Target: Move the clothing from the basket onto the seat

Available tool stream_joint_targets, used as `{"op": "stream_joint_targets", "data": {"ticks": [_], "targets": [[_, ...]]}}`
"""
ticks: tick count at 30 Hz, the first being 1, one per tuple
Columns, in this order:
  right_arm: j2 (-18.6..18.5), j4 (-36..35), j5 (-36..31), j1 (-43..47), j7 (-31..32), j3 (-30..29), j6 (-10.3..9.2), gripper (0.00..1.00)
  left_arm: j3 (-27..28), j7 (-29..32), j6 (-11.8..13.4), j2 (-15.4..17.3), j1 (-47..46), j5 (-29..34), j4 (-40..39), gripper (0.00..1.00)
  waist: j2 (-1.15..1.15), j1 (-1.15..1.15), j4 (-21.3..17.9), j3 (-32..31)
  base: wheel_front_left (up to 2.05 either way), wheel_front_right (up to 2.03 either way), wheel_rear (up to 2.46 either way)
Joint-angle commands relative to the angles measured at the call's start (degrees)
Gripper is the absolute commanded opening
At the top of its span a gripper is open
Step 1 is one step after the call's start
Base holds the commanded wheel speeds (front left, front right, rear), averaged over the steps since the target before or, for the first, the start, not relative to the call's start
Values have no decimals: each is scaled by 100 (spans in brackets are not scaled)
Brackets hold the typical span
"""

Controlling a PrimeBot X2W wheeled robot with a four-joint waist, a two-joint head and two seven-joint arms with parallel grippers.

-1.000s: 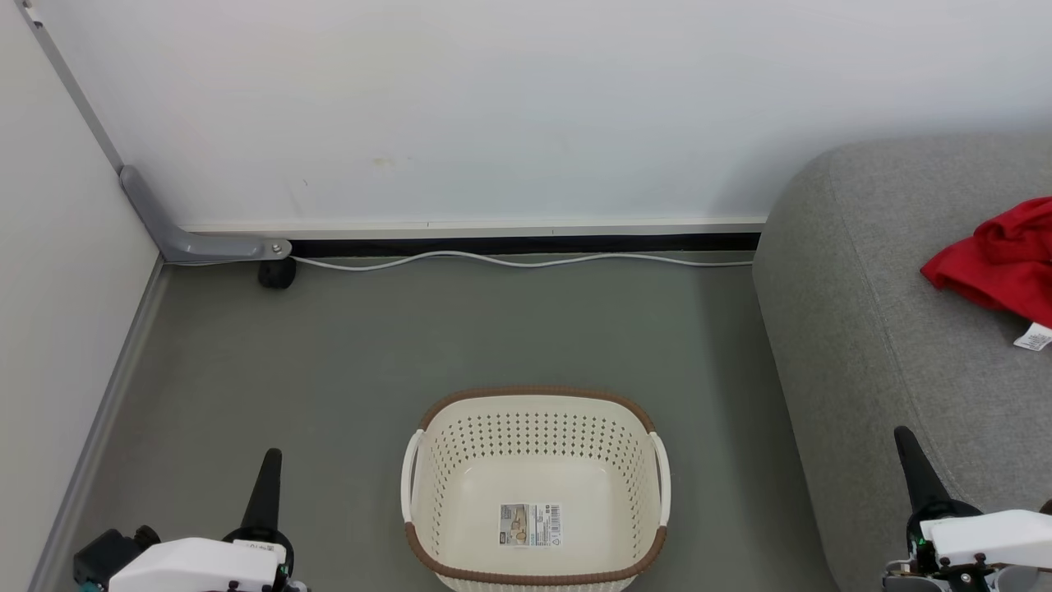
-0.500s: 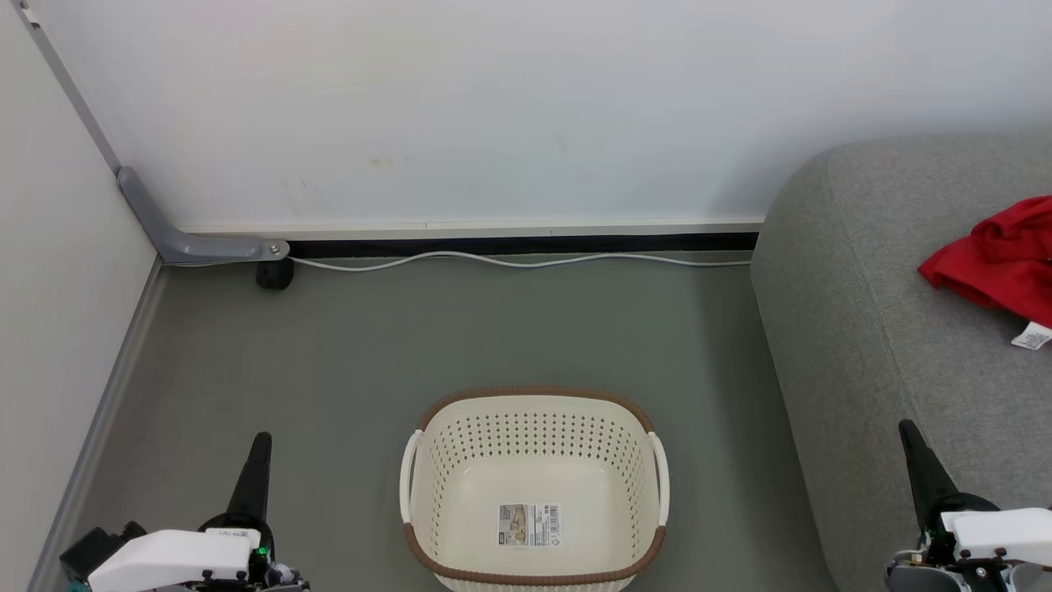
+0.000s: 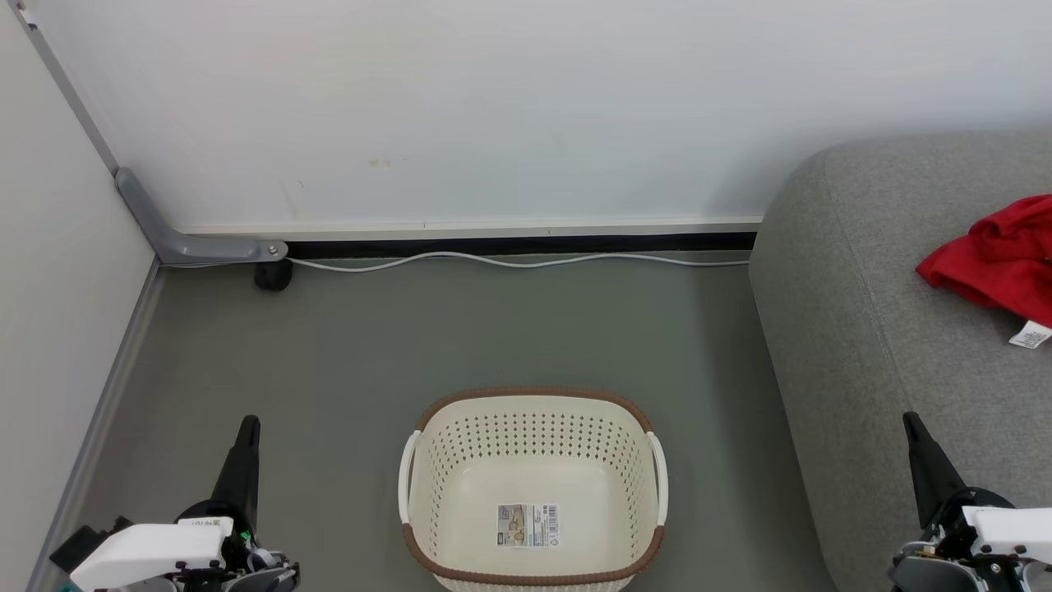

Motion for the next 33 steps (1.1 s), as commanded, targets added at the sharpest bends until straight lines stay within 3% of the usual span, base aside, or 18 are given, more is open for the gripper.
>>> {"op": "stream_joint_targets", "data": {"ticks": [1, 33], "targets": [[-48, -194, 171, -257, 82, 67, 25, 0, 221, 60, -61, 76, -329, -191, -169, 0, 0, 0, -2, 0, 0, 0, 0], [-46, -197, 202, -258, 89, 64, 25, 0, 227, 68, -65, 76, -333, -222, -171, 0, 0, 0, -2, 0, 0, 0, 0]]}}
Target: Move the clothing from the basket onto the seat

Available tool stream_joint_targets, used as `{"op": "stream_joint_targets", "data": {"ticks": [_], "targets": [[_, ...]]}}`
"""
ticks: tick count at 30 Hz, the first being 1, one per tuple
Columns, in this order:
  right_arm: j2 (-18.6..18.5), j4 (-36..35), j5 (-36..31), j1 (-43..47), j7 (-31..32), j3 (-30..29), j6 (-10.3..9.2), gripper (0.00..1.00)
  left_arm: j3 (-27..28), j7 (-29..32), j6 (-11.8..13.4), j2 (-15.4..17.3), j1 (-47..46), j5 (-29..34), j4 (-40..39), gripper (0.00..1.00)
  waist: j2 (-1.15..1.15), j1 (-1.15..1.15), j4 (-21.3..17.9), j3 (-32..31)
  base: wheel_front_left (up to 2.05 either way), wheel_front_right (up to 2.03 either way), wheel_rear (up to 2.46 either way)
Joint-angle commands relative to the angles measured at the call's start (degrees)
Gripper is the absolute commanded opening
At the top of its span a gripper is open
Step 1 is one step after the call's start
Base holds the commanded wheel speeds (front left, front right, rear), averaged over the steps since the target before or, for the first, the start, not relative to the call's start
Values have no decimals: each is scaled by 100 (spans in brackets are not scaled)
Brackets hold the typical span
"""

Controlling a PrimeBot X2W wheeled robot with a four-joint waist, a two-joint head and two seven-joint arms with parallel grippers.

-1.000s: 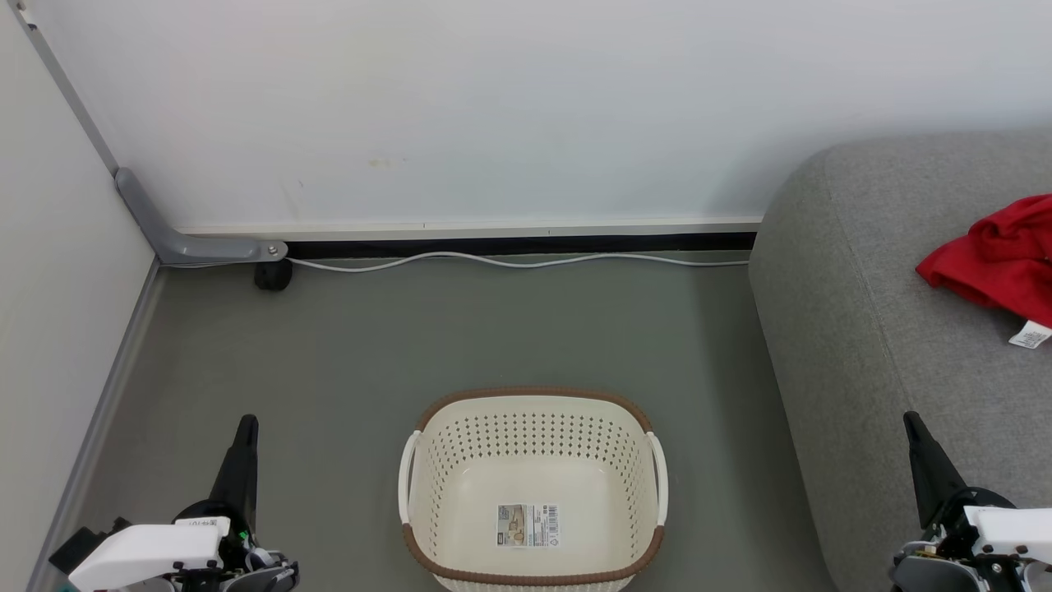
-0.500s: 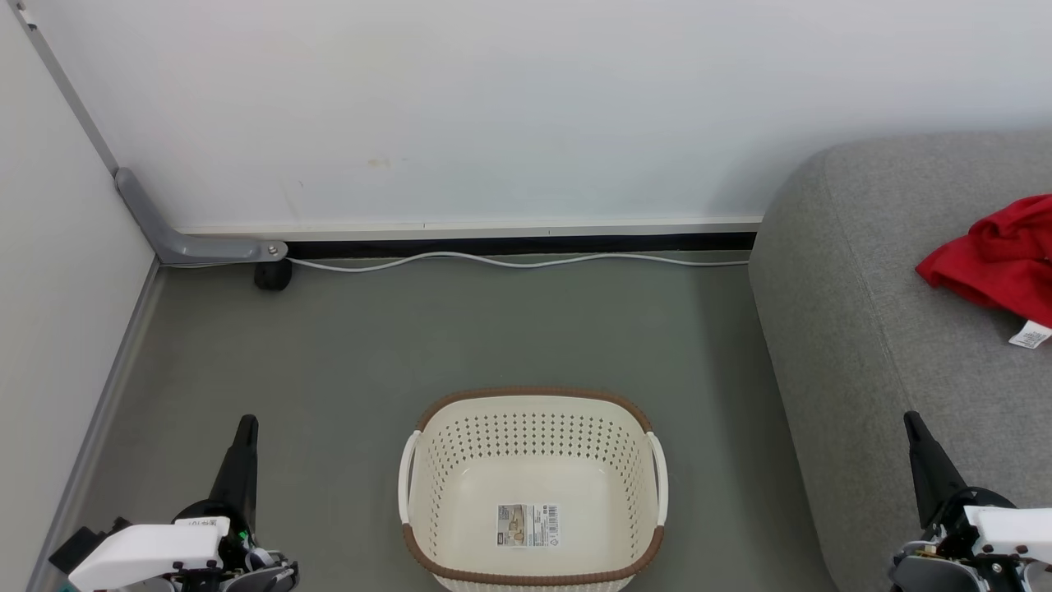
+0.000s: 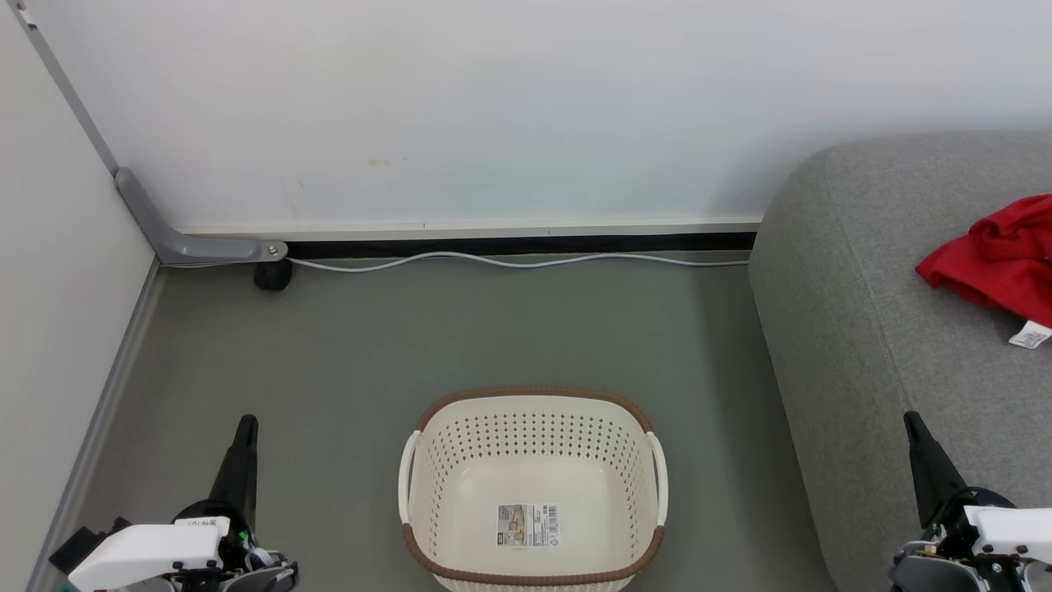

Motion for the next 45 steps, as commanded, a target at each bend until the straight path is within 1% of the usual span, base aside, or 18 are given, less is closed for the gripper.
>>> {"op": "stream_joint_targets", "data": {"ticks": [1, 45], "targets": [[-58, -182, 63, -256, 47, 95, 25, 0, 189, 34, -43, 76, -332, -22, -166, 0, 0, 0, 0, 0, 0, 0, 0], [-58, -182, 65, -256, 46, 97, 25, 0, 189, 34, -43, 76, -332, -22, -167, 0, 0, 0, 0, 0, 0, 0, 0]]}}
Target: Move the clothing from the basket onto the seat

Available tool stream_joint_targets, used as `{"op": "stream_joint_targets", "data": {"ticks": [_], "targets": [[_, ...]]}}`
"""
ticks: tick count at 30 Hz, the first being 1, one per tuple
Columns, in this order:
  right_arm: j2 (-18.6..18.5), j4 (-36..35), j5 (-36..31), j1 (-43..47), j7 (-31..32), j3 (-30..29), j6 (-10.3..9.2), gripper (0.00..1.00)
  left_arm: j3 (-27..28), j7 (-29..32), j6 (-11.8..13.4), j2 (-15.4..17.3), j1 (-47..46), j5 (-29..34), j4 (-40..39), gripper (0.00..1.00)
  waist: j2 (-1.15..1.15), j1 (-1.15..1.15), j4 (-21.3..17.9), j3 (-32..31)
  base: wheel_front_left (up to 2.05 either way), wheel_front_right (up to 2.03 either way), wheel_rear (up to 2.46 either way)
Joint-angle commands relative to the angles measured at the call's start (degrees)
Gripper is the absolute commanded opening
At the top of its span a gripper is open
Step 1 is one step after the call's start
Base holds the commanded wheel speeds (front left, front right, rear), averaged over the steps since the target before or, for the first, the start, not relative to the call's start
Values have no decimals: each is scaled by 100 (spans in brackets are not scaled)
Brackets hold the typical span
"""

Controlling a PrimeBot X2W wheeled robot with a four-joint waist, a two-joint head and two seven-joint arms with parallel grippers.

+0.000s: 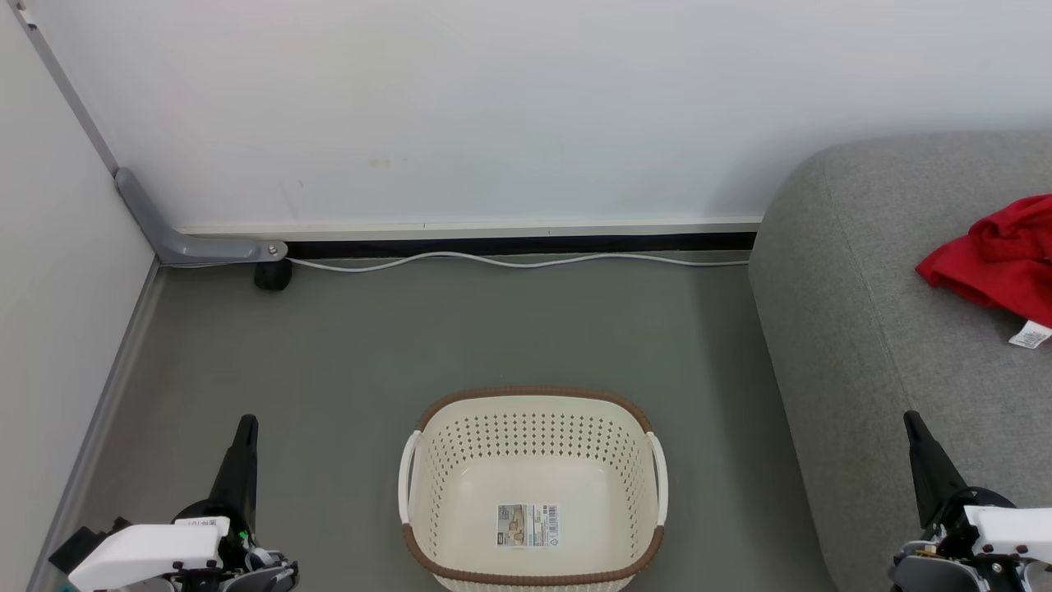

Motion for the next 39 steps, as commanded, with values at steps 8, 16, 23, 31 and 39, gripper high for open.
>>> {"op": "stream_joint_targets", "data": {"ticks": [8, 16, 23, 31, 39], "targets": [[-59, -181, 65, -255, 44, 97, 25, 0, 188, 34, -42, 76, -332, -22, -166, 0, 0, 0, 0, 0, 0, 0, 0], [-59, -181, 65, -255, 44, 97, 25, 0, 188, 34, -42, 76, -332, -22, -166, 0, 0, 0, 0, 0, 0, 0, 0], [-59, -181, 65, -255, 44, 97, 25, 0, 188, 34, -42, 76, -332, -22, -166, 0, 0, 0, 0, 0, 0, 0, 0], [-59, -181, 65, -255, 44, 98, 25, 0, 188, 34, -42, 76, -332, -22, -166, 0, 0, 0, 0, 0, 0, 0, 0], [-59, -181, 65, -255, 44, 98, 25, 0, 188, 34, -42, 76, -332, -22, -166, 0, 0, 0, 0, 0, 0, 0, 0]]}}
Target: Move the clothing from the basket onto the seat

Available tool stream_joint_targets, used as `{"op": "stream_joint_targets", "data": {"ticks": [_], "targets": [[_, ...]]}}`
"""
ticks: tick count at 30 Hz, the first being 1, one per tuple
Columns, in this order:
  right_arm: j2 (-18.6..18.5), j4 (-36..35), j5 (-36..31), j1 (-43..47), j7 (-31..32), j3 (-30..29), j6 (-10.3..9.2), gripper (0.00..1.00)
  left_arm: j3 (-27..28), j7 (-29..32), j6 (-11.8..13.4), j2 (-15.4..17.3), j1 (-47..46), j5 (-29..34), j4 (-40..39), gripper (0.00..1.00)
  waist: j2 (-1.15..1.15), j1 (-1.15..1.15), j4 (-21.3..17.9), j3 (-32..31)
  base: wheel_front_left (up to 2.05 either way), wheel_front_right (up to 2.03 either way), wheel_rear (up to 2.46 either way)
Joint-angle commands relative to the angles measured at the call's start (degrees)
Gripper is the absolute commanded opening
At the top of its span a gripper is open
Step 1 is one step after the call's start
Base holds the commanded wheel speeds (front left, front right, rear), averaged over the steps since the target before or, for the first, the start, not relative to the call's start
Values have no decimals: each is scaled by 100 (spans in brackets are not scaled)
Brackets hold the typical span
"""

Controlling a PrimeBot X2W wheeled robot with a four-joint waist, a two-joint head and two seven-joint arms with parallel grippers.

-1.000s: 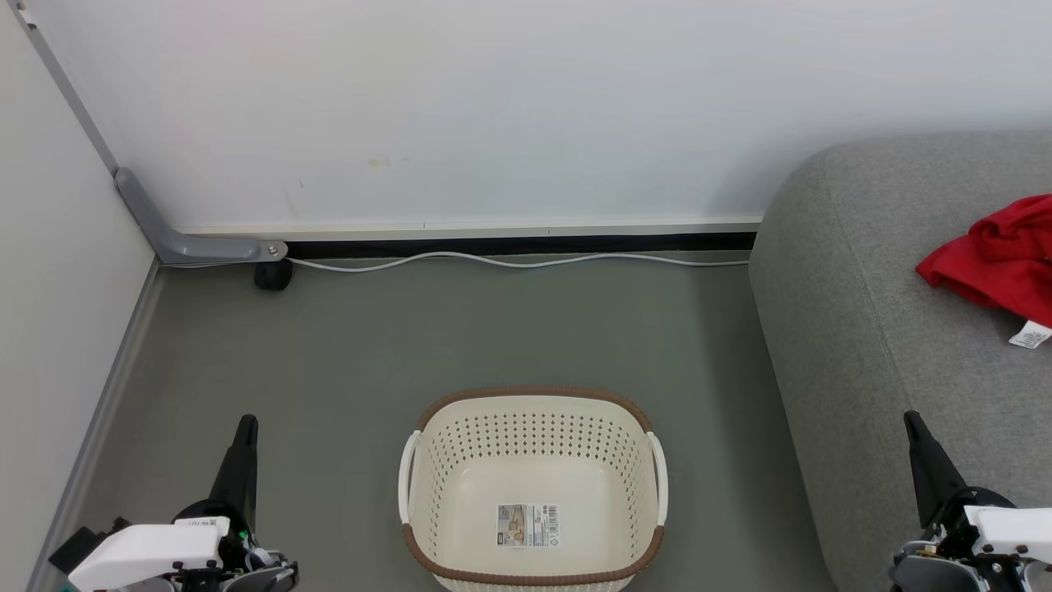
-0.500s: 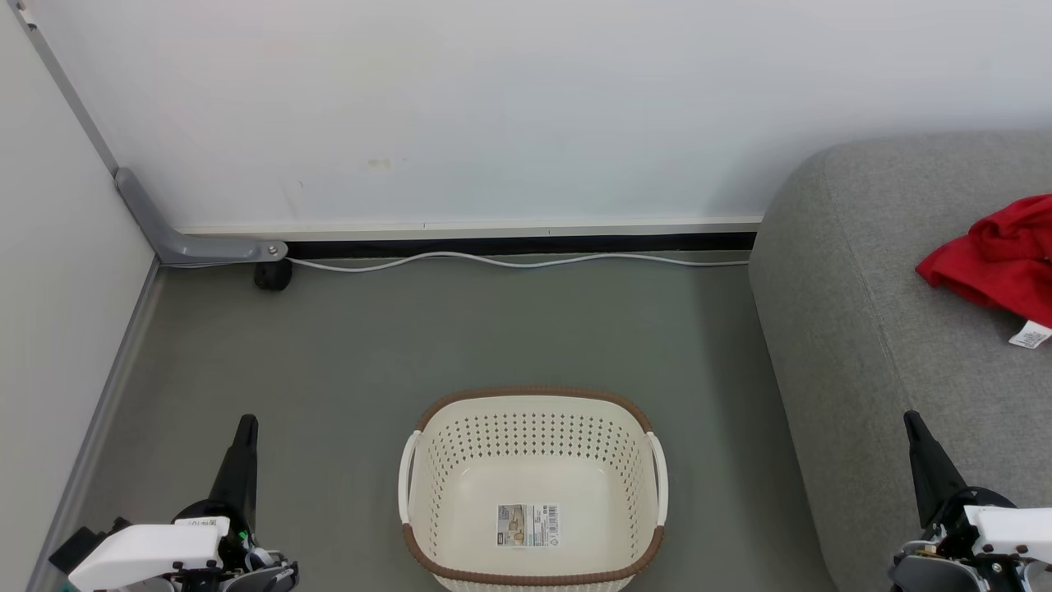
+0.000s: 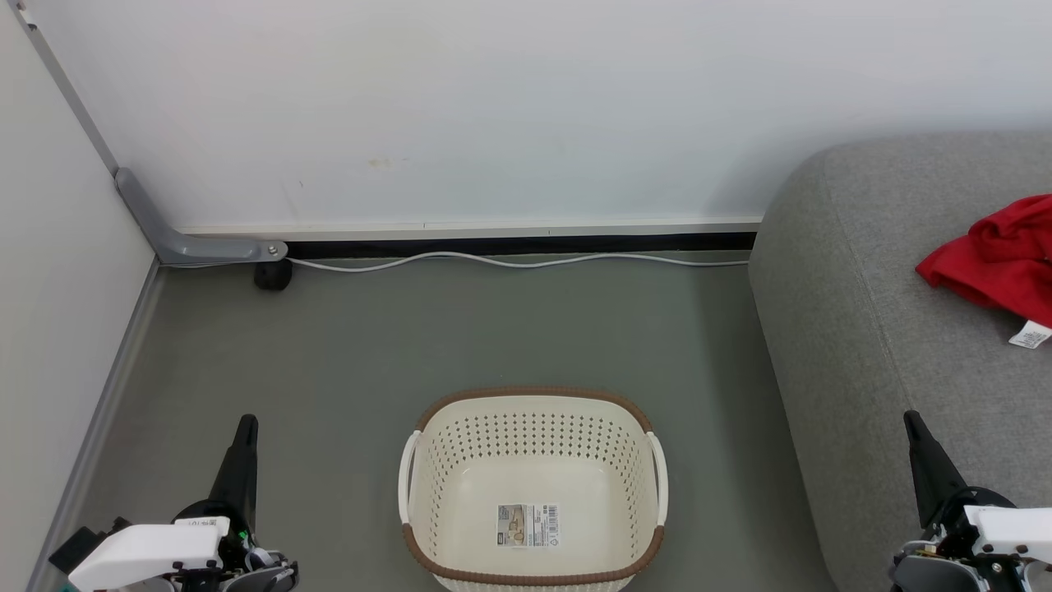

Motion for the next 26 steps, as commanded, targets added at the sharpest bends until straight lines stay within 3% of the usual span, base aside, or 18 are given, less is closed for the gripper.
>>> {"op": "stream_joint_targets", "data": {"ticks": [1, 26], "targets": [[-59, -180, 65, -254, 44, 98, 25, 0, 188, 34, -42, 76, -332, -22, -166, 0, 0, 0, 0, 0, 0, 0, 0], [-59, -180, 66, -254, 44, 98, 25, 0, 188, 34, -42, 76, -332, -22, -166, 0, 0, 0, 0, 0, 0, 0, 0]]}}
